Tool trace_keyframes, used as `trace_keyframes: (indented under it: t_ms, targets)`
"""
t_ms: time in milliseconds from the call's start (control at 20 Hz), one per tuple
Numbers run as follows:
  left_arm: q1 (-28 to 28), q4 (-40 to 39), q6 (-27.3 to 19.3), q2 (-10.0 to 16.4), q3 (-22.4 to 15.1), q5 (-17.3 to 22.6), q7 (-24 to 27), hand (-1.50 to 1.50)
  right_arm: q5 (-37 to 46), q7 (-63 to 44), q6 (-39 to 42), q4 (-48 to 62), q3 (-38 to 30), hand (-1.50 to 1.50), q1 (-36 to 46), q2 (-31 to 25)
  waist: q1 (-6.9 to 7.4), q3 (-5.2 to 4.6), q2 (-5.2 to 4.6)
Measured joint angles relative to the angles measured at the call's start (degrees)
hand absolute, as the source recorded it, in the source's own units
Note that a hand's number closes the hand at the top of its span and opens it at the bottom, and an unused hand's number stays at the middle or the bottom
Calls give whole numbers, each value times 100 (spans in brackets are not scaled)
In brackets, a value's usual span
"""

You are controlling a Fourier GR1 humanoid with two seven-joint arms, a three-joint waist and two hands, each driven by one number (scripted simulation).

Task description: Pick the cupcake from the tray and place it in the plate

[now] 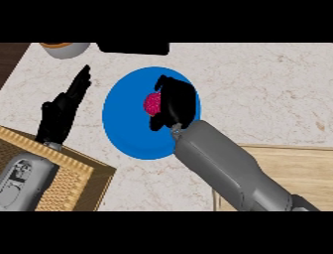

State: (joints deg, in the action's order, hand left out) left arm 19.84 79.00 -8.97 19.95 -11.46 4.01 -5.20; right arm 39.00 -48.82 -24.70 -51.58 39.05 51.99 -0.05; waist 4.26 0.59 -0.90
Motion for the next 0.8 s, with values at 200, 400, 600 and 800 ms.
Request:
trace_keyframes:
  t_ms: [200, 400, 600, 800]
  targets:
    - [71, -12, 32, -33, -26, -13, 34, 0, -737, 304, -489, 494, 53, -150, 67, 1, 97, 2, -30]
    - [146, -77, 60, -41, -41, 14, 20, 0, -1382, 591, -913, 752, 219, -150, 185, 1, 163, -3, -49]
    - [167, -137, 63, -33, -47, 43, 48, 0, -1935, 1193, -1602, 650, 149, -150, 103, 2, 156, 0, -52]
    - [91, -128, 29, 14, -11, 83, 47, 0, -2333, 1691, -2367, 480, -1, -150, -2, -6, 60, -8, -17]
